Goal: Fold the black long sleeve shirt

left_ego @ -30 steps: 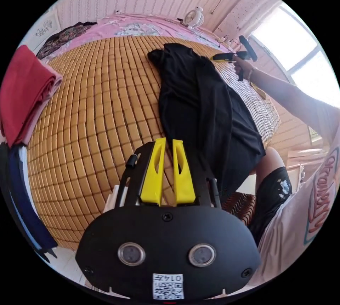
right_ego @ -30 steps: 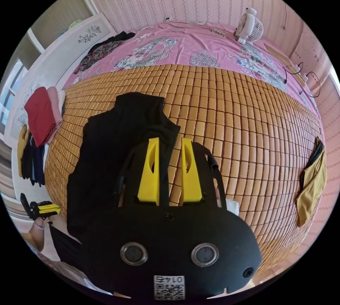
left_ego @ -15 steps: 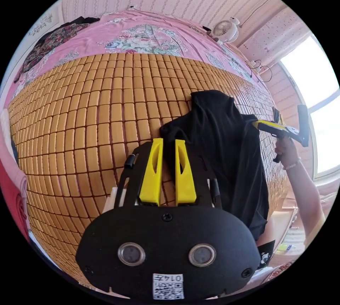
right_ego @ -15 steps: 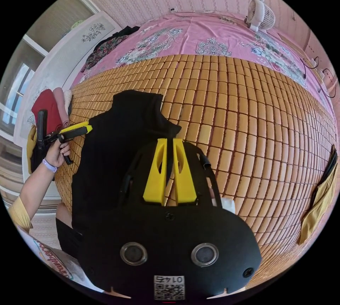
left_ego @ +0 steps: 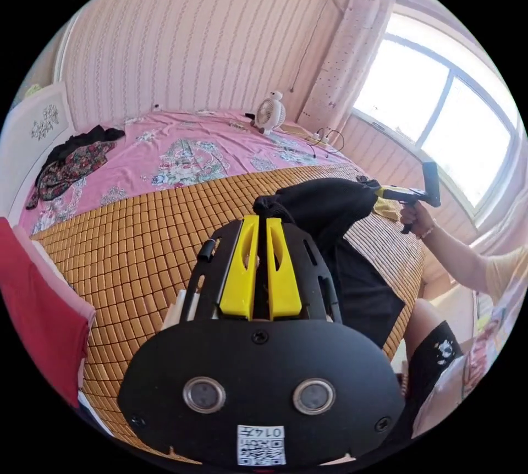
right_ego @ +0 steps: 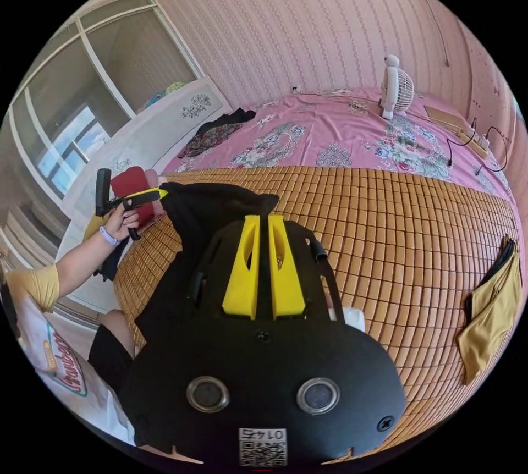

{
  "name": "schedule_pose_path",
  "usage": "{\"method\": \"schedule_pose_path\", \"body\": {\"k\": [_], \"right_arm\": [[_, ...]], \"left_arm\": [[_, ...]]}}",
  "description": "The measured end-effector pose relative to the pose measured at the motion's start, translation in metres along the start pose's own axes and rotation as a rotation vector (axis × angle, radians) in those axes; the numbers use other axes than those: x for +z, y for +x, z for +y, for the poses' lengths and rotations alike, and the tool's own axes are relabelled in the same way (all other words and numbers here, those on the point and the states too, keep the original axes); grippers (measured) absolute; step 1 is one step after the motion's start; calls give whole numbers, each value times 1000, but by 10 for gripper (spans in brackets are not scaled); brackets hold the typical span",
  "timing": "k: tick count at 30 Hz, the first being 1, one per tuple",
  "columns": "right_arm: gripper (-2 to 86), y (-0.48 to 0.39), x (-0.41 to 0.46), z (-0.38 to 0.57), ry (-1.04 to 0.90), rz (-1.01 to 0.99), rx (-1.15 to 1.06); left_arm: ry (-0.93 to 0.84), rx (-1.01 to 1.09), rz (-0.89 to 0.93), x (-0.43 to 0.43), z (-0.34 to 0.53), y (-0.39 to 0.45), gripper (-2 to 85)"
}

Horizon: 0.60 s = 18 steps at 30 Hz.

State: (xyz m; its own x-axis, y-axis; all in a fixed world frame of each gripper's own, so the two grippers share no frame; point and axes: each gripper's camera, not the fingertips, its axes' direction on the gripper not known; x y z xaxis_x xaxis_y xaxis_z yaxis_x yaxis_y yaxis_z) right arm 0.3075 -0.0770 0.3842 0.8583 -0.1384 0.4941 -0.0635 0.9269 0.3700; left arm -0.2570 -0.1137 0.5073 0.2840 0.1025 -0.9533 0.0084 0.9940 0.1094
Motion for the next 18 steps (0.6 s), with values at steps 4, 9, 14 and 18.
{"method": "schedule_pose_path", "body": {"k": [4,9,14,18], "right_arm": [[29,-56,-39,91,-79,-119,-158],[52,-78,-10,198,-413,-18,12],[53,-109,-2,206,-397,-38,73],[18,-148,25,164,-362,44,-56]], "left_arm": [[-112,-78,145,-39,140,30,26],[-369,-283,32,-44,265,43,7],[-319,-227,31,-44,269,90,-8],[-292,-117,92,-5,252,140,-10]]}}
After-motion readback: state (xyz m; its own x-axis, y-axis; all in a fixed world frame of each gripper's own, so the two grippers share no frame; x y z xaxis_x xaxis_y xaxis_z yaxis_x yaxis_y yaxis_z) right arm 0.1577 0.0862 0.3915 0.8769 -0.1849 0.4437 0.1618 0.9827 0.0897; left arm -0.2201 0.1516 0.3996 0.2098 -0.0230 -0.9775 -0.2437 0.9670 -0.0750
